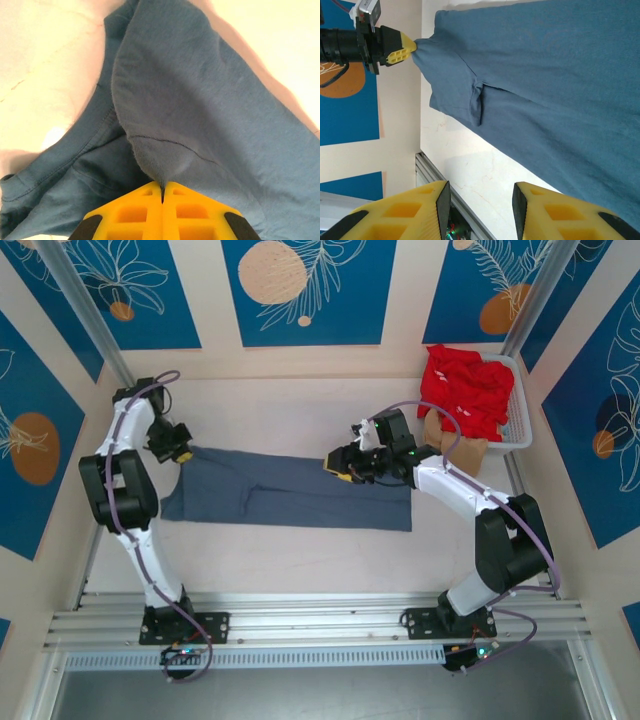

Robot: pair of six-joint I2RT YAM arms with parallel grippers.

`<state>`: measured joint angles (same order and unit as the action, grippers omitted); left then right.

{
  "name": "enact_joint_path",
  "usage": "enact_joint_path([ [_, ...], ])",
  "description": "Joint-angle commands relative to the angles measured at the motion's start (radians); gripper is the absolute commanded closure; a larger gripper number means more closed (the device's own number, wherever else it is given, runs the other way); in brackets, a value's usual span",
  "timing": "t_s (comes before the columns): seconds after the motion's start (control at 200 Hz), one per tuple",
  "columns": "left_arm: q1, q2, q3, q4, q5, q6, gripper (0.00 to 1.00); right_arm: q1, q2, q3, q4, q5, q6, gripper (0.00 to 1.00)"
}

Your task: Fold and stack the t-shirts

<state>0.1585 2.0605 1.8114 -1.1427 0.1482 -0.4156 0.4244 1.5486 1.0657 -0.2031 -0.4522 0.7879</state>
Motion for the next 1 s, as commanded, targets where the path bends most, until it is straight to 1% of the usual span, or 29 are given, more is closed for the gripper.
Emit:
enact_joint_path([
  [0.0, -0.01, 0.059, 0.078, -0.097, -0.035, 0.017, 1.0, -0.004, -0.017, -0.004, -0.027, -0.013, -0.018, 0.6],
  [0.17, -0.016, 0.115, 0.115, -0.065, -0.096, 0.034, 1.0, -0.001, -0.028, -0.02, -0.03, -0.012, -0.016, 0.6],
  [0.395, -0.016, 0.182, 0.124, 0.018, -0.101, 0.032, 1.0, 0.008, -0.041, -0.038, -0.05, 0.006, -0.017, 0.6],
  [0.455, -0.02, 0.191, 0.123, 0.036, -0.098, 0.03, 0.92, 0.01, -0.043, -0.045, -0.059, 0.021, -0.023, 0.6],
  [0.515, -0.026, 0.18, 0.12, 0.048, -0.118, 0.027, 0.76, 0.005, -0.047, -0.054, -0.074, 0.048, -0.027, 0.6],
  [0.56, -0.035, 0.154, 0.116, 0.053, -0.155, 0.02, 0.66, -0.004, -0.052, -0.059, -0.092, 0.076, -0.03, 0.61],
  [0.625, -0.055, 0.078, 0.087, 0.071, -0.244, 0.01, 0.57, -0.024, -0.055, -0.048, -0.153, 0.145, -0.044, 0.61],
  [0.67, -0.07, 0.001, 0.042, 0.093, -0.299, -0.009, 0.53, -0.04, -0.048, -0.031, -0.203, 0.191, -0.054, 0.62],
  [0.705, -0.08, -0.063, -0.005, 0.109, -0.315, -0.036, 0.52, -0.057, -0.033, -0.016, -0.246, 0.221, -0.063, 0.63],
  [0.75, -0.089, -0.135, -0.073, 0.132, -0.286, -0.08, 0.53, -0.085, -0.011, 0.005, -0.295, 0.258, -0.072, 0.64],
  [0.83, -0.115, -0.235, -0.216, 0.16, -0.176, -0.186, 0.57, -0.13, 0.031, 0.031, -0.339, 0.286, -0.102, 0.66],
  [0.93, -0.167, -0.318, -0.44, 0.252, -0.029, -0.352, 0.65, -0.171, 0.104, 0.086, -0.393, 0.334, -0.15, 0.66],
  [0.995, -0.208, -0.348, -0.553, 0.33, 0.035, -0.46, 0.71, -0.187, 0.167, 0.136, -0.438, 0.36, -0.175, 0.66],
])
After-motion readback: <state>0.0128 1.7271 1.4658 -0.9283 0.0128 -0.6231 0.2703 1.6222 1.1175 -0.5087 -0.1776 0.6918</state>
